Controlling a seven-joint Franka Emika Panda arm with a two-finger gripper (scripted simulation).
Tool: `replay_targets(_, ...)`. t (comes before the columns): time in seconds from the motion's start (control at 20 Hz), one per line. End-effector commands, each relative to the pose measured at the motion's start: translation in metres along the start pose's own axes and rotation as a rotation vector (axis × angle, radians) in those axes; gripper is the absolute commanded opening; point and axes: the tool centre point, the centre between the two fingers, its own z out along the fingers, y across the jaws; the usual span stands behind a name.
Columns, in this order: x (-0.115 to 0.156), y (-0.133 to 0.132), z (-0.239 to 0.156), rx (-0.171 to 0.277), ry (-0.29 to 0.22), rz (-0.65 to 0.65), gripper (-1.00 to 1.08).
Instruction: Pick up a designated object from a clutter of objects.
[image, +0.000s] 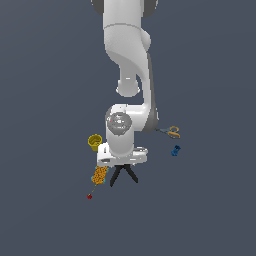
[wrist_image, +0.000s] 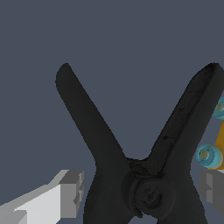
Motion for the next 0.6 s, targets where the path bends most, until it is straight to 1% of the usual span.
replay_targets(0.0,-0.004,-0.005,-0.013,0.000,0.002,0.000,-1.00)
replay_targets(0.25,-0.016,-0.019,-0.045,0.000,0.001,0.000,-1.00)
replay_targets(0.55,-0.036,-0.040,-0.094,-0.001,0.000,0.001,-1.00)
